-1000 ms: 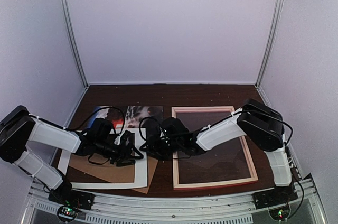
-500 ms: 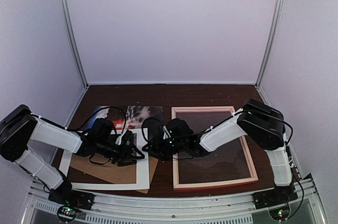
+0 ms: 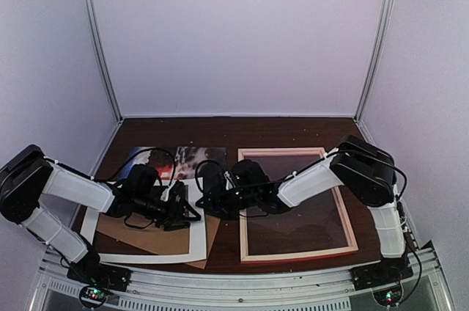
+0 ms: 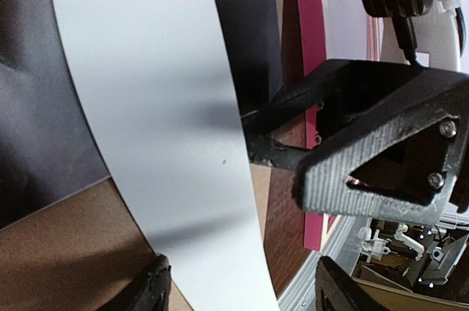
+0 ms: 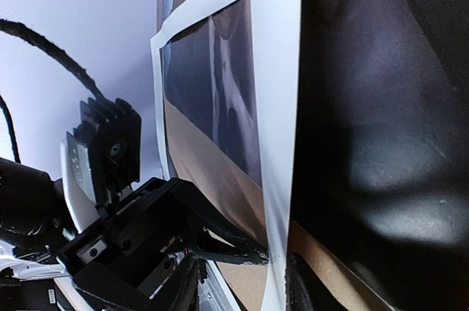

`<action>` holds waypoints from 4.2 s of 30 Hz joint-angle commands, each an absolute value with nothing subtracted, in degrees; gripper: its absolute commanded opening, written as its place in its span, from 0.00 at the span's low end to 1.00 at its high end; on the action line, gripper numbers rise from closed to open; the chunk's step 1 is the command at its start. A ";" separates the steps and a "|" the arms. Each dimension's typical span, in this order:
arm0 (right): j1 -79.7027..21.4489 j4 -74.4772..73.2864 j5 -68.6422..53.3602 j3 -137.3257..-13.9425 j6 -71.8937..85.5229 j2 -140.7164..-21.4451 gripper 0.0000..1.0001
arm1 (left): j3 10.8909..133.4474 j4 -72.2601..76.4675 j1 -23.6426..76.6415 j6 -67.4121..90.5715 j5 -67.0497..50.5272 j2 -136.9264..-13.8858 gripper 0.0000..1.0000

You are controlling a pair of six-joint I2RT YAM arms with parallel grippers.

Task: Put the photo into the frame
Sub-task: Pick up the mat board from the photo, then pass from the right arm to the left

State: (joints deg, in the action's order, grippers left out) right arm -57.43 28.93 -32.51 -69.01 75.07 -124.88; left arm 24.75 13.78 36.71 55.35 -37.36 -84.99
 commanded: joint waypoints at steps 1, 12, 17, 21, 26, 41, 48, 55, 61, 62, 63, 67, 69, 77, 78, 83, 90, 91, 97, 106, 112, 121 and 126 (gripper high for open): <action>-58.27 30.89 -36.96 -71.13 73.65 -125.60 0.41 | 24.26 14.29 37.76 53.86 -36.69 -86.75 0.68; -58.18 19.39 -35.22 -73.28 66.68 -124.32 0.39 | 23.38 16.16 38.23 53.63 -36.64 -86.06 0.68; -58.18 16.99 -34.90 -74.01 65.08 -124.47 0.37 | 23.31 16.19 38.32 53.69 -36.66 -85.92 0.67; -58.19 16.76 -35.10 -75.15 64.51 -125.55 0.32 | 23.56 16.05 38.41 53.45 -36.62 -85.94 0.67; -58.19 17.94 -35.89 -76.34 64.95 -126.87 0.27 | 23.61 16.21 38.56 53.37 -36.82 -85.88 0.67; -55.57 12.13 -34.49 -74.44 59.47 -120.73 0.00 | 26.47 5.90 38.69 47.19 -33.65 -78.81 0.70; -52.48 2.24 -34.41 -74.63 50.67 -113.13 0.00 | 33.47 -10.11 38.67 38.30 -25.08 -64.92 0.79; -48.21 -18.68 -33.85 -78.82 34.79 -105.00 0.00 | 42.99 -26.59 38.46 28.14 -14.56 -58.48 0.84; -45.71 -35.64 -38.40 -84.31 20.42 -98.50 0.00 | 54.10 -35.68 38.28 17.96 -11.99 -63.23 0.83; -45.65 -38.67 -38.59 -85.44 18.21 -97.80 0.00 | 56.23 -36.40 38.24 16.10 -11.86 -64.26 0.83; -45.67 -41.60 -38.91 -86.37 16.39 -97.07 0.00 | 57.72 -37.11 38.16 14.20 -12.01 -64.93 0.83; -45.66 -51.11 -38.74 -88.78 8.81 -93.05 0.00 | 63.48 -39.28 37.08 6.47 -14.68 -68.04 0.83; -45.61 -56.19 -37.18 -90.15 5.30 -90.65 0.00 | 66.53 -40.32 36.28 2.95 -17.08 -69.48 0.83; -45.44 -69.24 -35.86 -97.17 -5.89 -84.57 0.00 | 80.16 -49.18 33.50 -8.59 -30.17 -78.77 0.83; -45.40 -70.39 -35.82 -97.80 -6.76 -84.10 0.00 | 81.89 -50.50 33.42 -9.64 -31.36 -80.22 0.83; -44.81 -74.35 -35.89 -100.25 -10.18 -82.61 0.00 | 88.39 -53.64 33.37 -13.44 -37.63 -86.22 0.83; -42.72 -76.40 -38.57 -101.71 -12.13 -81.74 0.00 | 91.36 -54.42 33.40 -17.20 -47.10 -90.55 0.84; -42.27 -76.58 -39.17 -101.69 -12.35 -81.74 0.00 | 91.59 -54.32 33.40 -17.60 -47.81 -91.12 0.84; -41.57 -77.75 -41.58 -102.53 -13.11 -82.26 0.00 | 93.94 -54.32 33.40 -19.75 -48.13 -95.00 0.85; -41.19 -78.44 -42.78 -103.33 -13.78 -82.13 0.00 | 100.48 -54.47 33.40 -21.22 -49.10 -100.76 0.84; -38.83 -78.06 -42.90 -103.21 -13.13 -82.00 0.00 | 100.82 -56.72 33.40 -23.18 -54.07 -102.17 0.73; -36.10 -77.26 -43.16 -102.57 -12.18 -82.09 0.00 | 100.46 -58.30 33.40 -22.53 -56.53 -103.68 0.42; -34.67 -76.70 -42.80 -101.47 -11.83 -81.75 0.00 | 101.38 -59.56 33.40 -22.65 -55.42 -104.13 0.29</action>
State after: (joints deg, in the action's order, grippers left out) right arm -35.86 -77.56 -42.24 -101.86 -12.21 -83.02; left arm 100.09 -58.39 33.78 -22.09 -54.30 -103.24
